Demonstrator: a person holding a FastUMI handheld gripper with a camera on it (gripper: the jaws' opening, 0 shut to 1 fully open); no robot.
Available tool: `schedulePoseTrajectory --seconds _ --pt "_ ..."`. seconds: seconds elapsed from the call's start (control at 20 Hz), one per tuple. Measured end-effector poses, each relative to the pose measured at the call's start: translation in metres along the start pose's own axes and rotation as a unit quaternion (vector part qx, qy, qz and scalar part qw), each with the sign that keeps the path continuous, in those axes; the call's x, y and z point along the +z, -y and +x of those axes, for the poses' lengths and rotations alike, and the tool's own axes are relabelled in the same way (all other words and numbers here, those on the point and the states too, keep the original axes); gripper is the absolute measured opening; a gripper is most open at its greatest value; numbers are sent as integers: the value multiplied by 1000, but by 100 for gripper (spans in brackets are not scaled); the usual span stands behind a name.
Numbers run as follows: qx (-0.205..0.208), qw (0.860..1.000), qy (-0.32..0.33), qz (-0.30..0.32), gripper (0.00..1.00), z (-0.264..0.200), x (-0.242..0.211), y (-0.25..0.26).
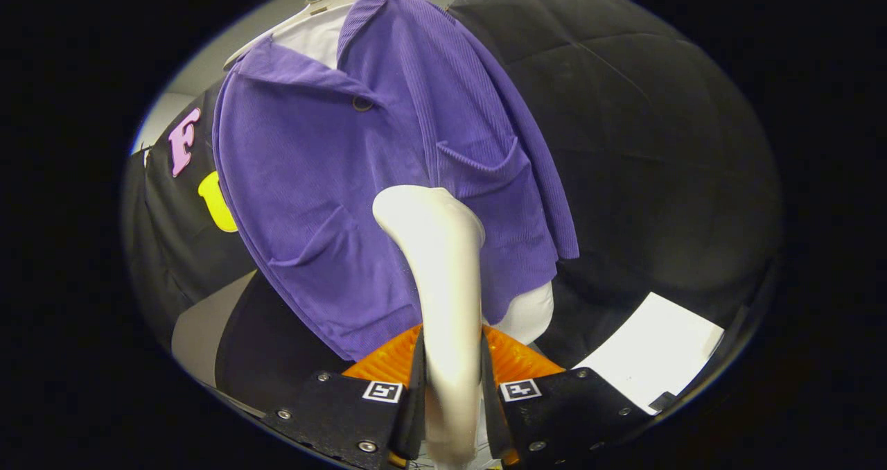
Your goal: Iron the clothes twice with a garment steamer, once on the left side and once on the right side.
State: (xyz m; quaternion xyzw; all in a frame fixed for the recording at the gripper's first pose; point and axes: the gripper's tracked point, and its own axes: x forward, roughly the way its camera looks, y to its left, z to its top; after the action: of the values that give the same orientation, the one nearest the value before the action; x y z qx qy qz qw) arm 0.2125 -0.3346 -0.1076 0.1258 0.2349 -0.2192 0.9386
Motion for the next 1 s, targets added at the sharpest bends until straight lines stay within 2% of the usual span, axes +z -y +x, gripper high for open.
schedulePoseTrajectory --seconds 0.5,0.75,1.0 --pt "-5 998 -55 -14 37 -1 -92 -8" --pt "10 998 -67 -4 37 -35 -134 -26" --pt "50 998 -42 -16 37 -98 -144 -55"
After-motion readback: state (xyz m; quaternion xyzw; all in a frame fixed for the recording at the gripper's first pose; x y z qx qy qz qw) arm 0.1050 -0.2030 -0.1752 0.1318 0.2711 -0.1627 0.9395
